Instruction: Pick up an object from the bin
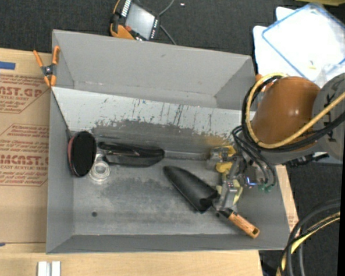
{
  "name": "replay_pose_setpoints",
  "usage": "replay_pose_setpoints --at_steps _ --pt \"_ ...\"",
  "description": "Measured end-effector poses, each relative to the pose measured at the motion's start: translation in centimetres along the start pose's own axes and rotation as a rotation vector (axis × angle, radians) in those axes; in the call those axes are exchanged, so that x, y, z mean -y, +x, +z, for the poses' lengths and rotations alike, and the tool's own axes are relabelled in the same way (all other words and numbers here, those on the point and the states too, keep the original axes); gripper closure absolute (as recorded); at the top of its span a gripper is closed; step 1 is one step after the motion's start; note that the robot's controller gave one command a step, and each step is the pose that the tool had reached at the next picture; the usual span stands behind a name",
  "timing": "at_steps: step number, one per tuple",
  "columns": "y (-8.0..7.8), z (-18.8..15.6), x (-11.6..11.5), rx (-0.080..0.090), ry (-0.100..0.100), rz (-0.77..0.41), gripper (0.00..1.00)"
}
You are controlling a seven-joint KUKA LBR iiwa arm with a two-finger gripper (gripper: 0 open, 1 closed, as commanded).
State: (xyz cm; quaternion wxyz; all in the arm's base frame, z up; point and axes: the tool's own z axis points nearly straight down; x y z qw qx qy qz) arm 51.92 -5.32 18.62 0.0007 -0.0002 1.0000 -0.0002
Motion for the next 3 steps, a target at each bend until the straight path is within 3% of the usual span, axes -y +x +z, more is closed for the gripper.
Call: replay_pose_setpoints --at_steps 1,2,3 --pt "0.0 0.0 0.0 0.000 0.000 0.001 0.00" --pt "-0.4 2.1 -2.4 0.000 -0.002 0.019 0.00" --pt "-0.9 2.2 -2.5 0.002 -0.001 0.026 0.00"
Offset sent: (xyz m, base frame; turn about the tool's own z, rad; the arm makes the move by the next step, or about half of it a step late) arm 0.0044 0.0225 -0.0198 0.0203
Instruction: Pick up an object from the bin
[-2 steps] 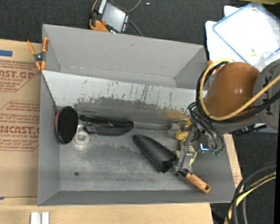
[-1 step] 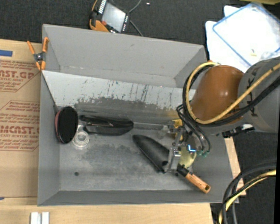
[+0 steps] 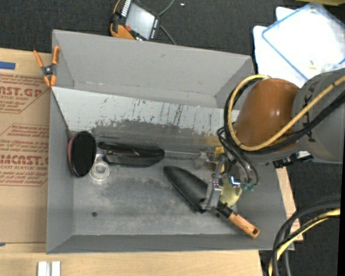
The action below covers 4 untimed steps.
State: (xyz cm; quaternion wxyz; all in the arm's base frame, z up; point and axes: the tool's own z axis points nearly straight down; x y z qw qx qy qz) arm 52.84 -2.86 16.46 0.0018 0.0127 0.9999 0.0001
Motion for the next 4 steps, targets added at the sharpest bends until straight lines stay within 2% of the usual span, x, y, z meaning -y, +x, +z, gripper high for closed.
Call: replay_pose_setpoints --at_steps 1,2,3,4 --pt "-1.1 7.5 1.0 -0.001 0.000 -0.229 0.00" --pt "-0.5 3.6 -0.7 0.011 -0.002 0.121 0.00" --pt "2.1 9.6 -4.1 -0.008 -0.003 0.130 0.00" --pt "1.7 8.3 2.0 0.013 -0.002 0.159 1.00"
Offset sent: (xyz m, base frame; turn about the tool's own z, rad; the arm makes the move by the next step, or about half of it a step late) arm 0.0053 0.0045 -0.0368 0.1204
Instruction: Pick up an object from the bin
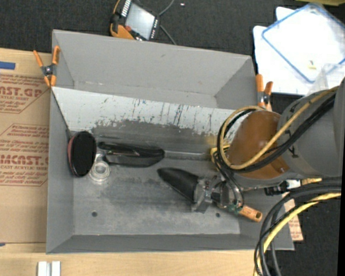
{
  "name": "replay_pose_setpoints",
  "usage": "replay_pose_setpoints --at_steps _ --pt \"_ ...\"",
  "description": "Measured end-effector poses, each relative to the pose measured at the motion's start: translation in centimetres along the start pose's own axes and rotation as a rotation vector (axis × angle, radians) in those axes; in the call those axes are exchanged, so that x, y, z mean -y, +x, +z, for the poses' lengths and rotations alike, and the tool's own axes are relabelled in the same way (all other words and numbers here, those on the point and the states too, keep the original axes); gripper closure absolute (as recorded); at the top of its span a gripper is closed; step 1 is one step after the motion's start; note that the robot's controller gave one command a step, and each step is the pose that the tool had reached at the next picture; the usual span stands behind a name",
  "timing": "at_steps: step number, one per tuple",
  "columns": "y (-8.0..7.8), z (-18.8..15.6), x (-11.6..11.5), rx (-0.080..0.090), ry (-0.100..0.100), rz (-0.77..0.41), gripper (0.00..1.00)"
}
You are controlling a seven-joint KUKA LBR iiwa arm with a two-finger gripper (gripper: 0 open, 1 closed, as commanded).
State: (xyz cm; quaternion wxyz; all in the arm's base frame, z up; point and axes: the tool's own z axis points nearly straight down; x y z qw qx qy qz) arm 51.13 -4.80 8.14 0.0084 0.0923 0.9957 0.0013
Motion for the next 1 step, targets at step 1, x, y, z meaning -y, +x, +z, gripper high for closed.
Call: replay_pose_setpoints --at_steps 1 --pt "0.00 0.00 0.00 0.000 0.000 0.000 1.00"
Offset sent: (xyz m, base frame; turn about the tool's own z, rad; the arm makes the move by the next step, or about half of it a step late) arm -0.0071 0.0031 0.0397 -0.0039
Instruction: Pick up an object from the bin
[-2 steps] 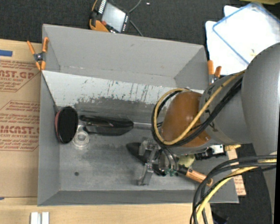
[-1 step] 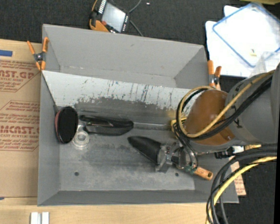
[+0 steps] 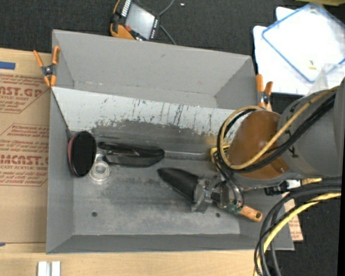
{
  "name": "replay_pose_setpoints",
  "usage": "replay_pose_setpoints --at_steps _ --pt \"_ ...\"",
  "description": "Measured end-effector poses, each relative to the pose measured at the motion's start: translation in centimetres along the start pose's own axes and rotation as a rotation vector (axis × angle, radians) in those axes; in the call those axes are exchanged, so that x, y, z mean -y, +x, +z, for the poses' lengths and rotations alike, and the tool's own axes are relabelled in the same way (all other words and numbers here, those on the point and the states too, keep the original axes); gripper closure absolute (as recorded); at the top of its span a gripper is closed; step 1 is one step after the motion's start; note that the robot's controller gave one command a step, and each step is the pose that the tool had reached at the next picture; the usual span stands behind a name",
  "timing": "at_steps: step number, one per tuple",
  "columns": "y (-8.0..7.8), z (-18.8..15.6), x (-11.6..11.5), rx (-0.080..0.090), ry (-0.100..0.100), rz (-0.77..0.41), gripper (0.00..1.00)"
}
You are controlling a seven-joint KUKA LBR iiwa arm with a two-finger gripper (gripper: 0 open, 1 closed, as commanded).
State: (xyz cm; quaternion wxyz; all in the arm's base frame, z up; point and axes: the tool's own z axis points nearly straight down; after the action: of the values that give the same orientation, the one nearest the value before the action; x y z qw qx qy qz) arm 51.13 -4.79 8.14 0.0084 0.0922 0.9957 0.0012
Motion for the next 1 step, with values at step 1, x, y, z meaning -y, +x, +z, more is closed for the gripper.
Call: replay_pose_setpoints --at_steps 1 --pt "0.67 -4.09 -0.27 0.001 -0.001 -0.004 1.00"
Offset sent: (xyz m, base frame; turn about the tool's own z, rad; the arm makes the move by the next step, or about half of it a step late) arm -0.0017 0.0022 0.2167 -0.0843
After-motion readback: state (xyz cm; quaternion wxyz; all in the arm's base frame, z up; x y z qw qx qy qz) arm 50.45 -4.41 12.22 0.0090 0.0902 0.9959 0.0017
